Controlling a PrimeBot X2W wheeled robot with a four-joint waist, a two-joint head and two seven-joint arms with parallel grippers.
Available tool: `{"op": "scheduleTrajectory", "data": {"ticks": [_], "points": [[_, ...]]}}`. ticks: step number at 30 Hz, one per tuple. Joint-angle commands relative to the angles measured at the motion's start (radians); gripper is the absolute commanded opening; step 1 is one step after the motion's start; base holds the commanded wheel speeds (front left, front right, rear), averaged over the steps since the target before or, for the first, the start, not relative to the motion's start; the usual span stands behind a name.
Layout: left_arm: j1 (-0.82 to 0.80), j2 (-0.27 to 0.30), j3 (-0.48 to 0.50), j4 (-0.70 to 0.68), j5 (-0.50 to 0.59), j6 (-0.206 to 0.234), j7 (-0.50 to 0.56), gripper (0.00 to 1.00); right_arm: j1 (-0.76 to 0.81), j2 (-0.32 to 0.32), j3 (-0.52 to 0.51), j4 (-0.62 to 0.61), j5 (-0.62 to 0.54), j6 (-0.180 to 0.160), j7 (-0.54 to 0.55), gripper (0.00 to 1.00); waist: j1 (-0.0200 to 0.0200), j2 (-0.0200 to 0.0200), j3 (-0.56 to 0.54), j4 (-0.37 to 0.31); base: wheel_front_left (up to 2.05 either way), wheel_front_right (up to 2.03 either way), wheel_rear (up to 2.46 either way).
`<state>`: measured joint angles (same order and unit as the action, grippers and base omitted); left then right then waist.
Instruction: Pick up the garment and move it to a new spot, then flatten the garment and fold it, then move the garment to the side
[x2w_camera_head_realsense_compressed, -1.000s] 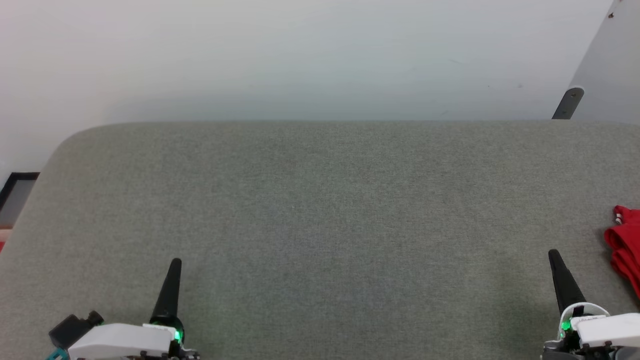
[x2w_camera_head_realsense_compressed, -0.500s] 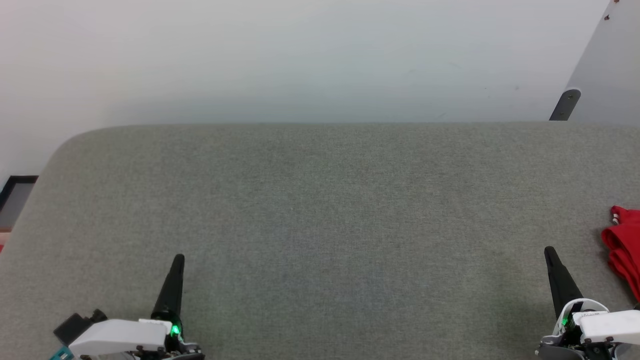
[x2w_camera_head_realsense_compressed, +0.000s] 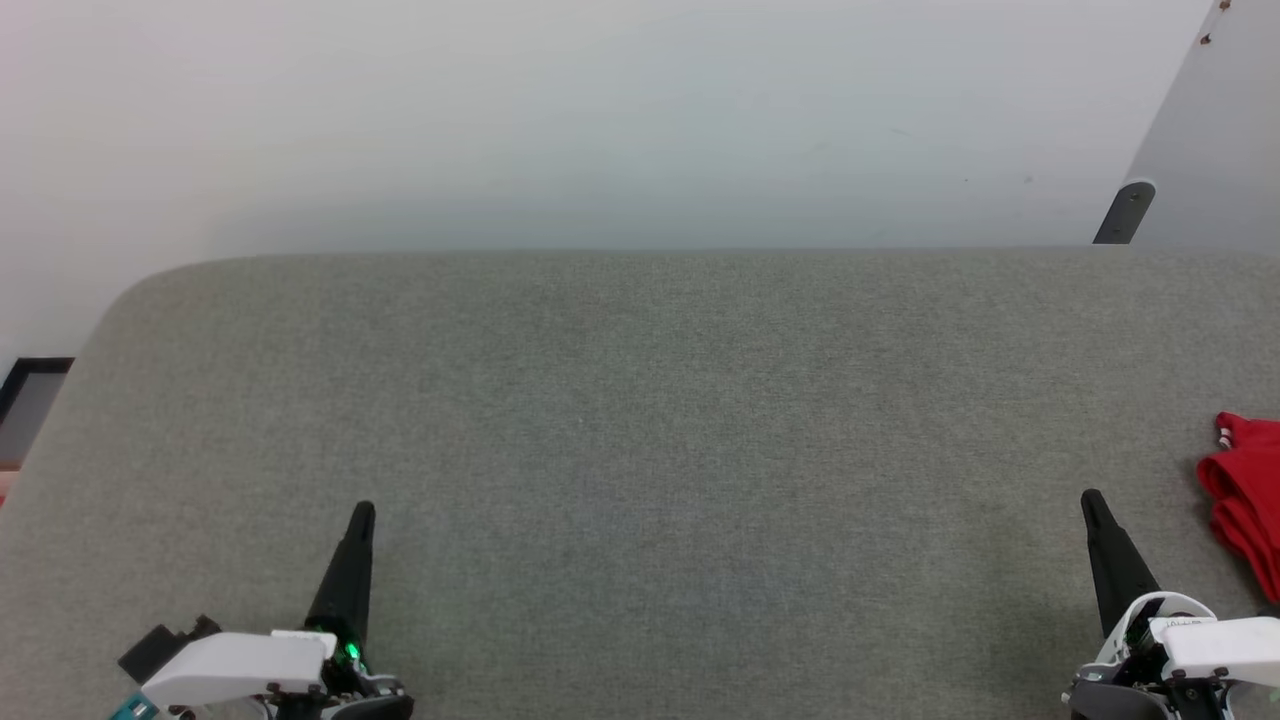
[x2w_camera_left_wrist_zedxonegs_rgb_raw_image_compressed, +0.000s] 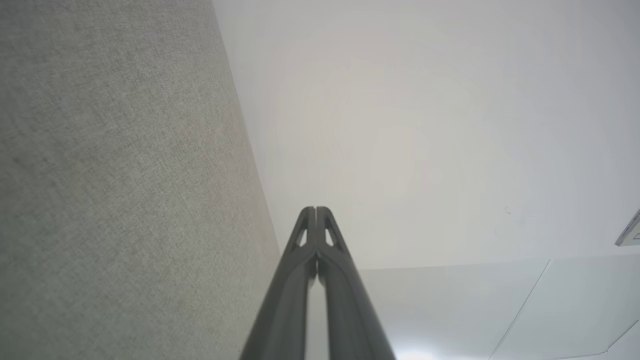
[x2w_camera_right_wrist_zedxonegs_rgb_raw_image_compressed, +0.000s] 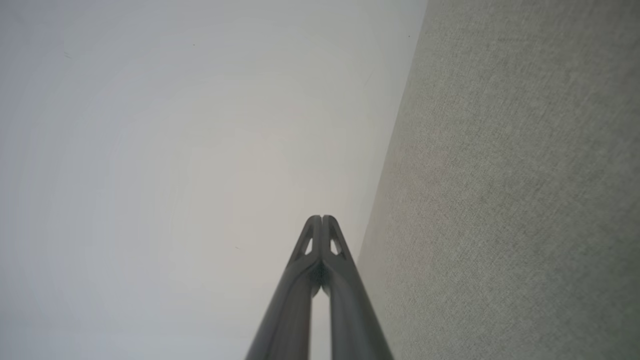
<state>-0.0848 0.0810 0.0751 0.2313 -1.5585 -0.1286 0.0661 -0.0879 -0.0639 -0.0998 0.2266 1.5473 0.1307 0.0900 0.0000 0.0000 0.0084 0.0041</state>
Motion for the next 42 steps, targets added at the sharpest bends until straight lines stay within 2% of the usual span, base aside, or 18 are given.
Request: {"op": "scheduleTrajectory", "data": {"ticks": [1,13,42], "points": [[-0.016,-0.002,0.004,0.002,-0.022,-0.003,0.007,0.00,-0.015,0.002,-0.004,0.005,0.020,0.000,0.006,0.00,0.0000,0.0000,-0.001,-0.001,0.00,0.00,0.00],[-0.026,-0.011,0.011,0.015,-0.083,-0.004,0.028,0.00,-0.029,0.008,-0.006,0.021,0.077,0.000,0.019,0.00,0.0000,0.0000,-0.005,-0.004,0.00,0.00,0.00],[-0.027,-0.018,0.020,0.015,-0.069,-0.004,0.035,0.00,-0.023,0.011,-0.009,0.020,0.070,0.000,0.020,0.00,0.0000,0.0000,-0.005,-0.004,0.00,0.00,0.00]]}}
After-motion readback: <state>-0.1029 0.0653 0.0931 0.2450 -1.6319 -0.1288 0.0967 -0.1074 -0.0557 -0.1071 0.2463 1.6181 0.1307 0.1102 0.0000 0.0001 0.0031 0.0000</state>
